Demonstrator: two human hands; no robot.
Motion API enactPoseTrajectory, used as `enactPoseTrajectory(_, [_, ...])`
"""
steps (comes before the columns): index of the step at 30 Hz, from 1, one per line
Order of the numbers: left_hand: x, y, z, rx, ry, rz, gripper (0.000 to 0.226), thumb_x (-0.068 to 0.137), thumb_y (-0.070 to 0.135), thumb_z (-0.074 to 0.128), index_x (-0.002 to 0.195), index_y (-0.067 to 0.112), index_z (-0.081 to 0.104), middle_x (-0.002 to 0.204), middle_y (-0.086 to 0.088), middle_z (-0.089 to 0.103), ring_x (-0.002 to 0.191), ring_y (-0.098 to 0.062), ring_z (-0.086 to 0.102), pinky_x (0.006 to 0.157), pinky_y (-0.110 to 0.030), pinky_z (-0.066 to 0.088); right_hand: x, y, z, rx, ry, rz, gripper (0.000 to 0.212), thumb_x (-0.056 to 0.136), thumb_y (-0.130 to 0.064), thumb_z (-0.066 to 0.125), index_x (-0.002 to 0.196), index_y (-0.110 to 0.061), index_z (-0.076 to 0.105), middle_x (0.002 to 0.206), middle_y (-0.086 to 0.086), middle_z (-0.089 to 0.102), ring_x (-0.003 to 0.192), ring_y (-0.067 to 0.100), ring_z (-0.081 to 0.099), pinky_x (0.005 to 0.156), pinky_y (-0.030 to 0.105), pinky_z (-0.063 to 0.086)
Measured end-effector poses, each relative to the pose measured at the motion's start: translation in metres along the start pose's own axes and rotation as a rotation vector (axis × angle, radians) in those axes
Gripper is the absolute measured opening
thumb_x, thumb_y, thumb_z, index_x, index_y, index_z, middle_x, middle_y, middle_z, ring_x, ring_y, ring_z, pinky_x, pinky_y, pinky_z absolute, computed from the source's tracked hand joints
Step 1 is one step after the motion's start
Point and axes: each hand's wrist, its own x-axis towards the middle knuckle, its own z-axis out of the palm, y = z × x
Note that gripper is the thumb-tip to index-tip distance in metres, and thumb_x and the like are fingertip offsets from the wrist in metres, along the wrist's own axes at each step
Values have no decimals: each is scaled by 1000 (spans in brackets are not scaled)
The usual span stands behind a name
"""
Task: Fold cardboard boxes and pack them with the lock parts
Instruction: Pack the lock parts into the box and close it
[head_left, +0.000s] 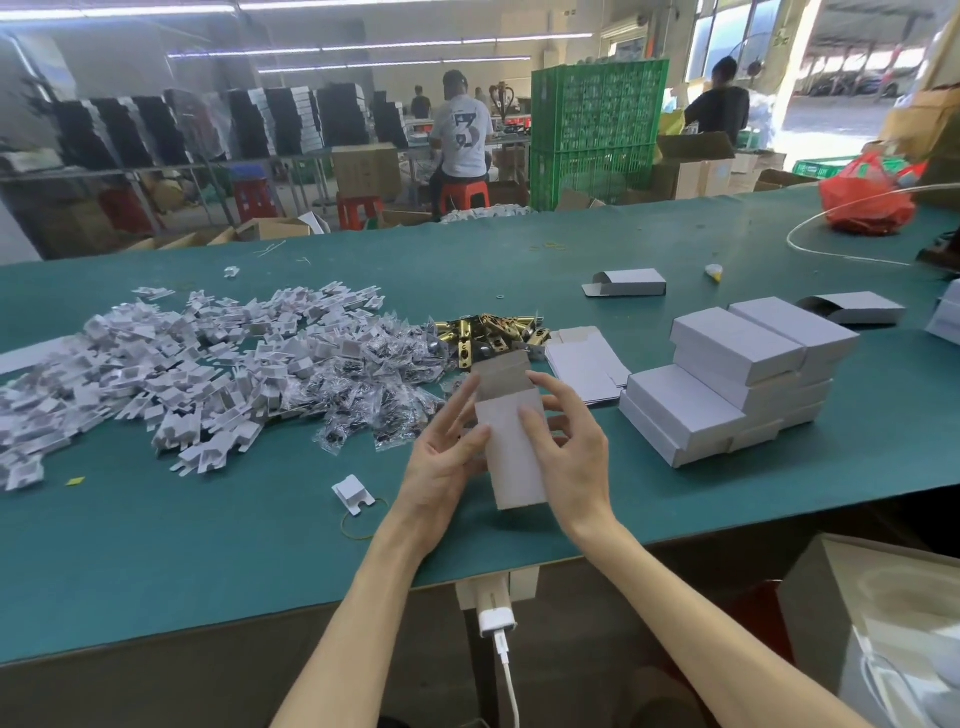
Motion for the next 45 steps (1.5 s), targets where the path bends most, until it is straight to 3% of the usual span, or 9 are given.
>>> enactPoseTrajectory(6, [0, -5, 3, 86, 35, -63, 48, 89, 19, 75, 136, 27, 68, 135, -13, 68, 116, -24, 68, 94, -38, 59, -5, 9, -11, 102, -76, 178, 13, 100, -30, 63, 112, -36, 64, 97, -7, 69, 79, 9, 67, 58, 23, 55])
enactPoseTrajectory(10, [0, -7, 3, 114, 44, -79, 48, 87, 19, 76, 135, 23, 69, 133, -19, 67, 113, -25, 68, 94, -38, 60, -6, 14, -16, 135, -85, 230, 13, 98, -30, 65, 111, -32, 65, 98, -3, 70, 81, 14, 70, 61, 28, 58])
enactPoseTrajectory(15, [0, -7, 6, 94, 54, -76, 58, 90, 15, 79, 144, 20, 60, 133, -11, 70, 115, -22, 69, 88, -32, 59, -9, 17, -16, 162, -47, 226, 13, 97, -32, 67, 110, -32, 68, 95, -13, 71, 83, 10, 69, 63, 29, 59])
enactPoseTrajectory(26, [-4, -3, 6, 140, -11, -91, 42, 91, 24, 72, 133, 22, 70, 136, -6, 69, 114, -21, 68, 89, -30, 57, -12, 15, -17, 170, -83, 214, 14, 98, -37, 65, 112, -33, 64, 101, -18, 69, 86, 15, 70, 65, 34, 62])
enactPoseTrajectory(33, [-2, -6, 5, 168, 0, -79, 39, 91, 24, 74, 130, 21, 72, 135, -10, 69, 115, -24, 67, 99, -41, 57, -12, 10, -18, 229, -111, 236, 12, 99, -36, 63, 110, -32, 64, 100, -14, 68, 86, 21, 71, 64, 36, 62])
enactPoseTrajectory(38, [-3, -5, 6, 206, 26, -40, 40, 87, 28, 78, 127, 22, 74, 132, -9, 71, 114, -25, 67, 99, -43, 56, -12, 11, -16, 205, -144, 227, 15, 100, -38, 61, 114, -31, 61, 104, -4, 68, 86, 20, 71, 66, 37, 63])
enactPoseTrajectory(45, [-4, -3, 6, 196, -33, -50, 45, 92, 28, 74, 136, 27, 67, 136, -8, 69, 117, -25, 66, 102, -46, 55, -13, 15, -12, 153, -208, 187, 17, 103, -45, 50, 117, -37, 51, 97, 6, 68, 81, 22, 73, 65, 42, 63])
